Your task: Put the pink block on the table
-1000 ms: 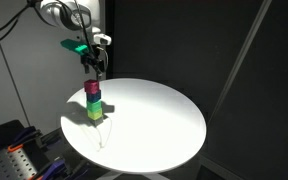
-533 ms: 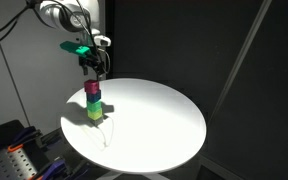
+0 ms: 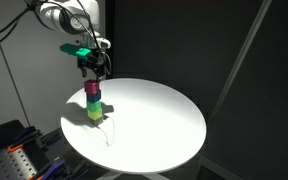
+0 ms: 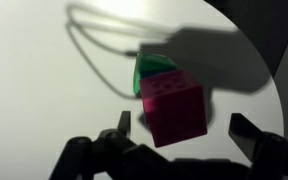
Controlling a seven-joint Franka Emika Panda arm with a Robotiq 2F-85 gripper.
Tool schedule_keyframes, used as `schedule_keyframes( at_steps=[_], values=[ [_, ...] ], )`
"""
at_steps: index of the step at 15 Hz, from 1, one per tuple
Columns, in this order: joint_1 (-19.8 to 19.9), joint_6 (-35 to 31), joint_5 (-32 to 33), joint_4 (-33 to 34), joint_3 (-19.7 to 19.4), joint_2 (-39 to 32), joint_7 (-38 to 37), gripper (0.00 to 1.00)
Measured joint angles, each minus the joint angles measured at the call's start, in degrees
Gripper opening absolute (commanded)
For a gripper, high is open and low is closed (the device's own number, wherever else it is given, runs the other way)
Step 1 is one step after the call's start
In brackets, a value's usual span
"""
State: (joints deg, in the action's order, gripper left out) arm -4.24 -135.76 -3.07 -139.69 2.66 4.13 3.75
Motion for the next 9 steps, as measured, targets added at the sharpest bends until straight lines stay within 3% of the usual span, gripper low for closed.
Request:
schedule_keyframes(
  at_steps=[9],
  values=[
    [0.0,0.0,0.02,-0.03,-0.05,-1.47,0.36,1.0]
  ],
)
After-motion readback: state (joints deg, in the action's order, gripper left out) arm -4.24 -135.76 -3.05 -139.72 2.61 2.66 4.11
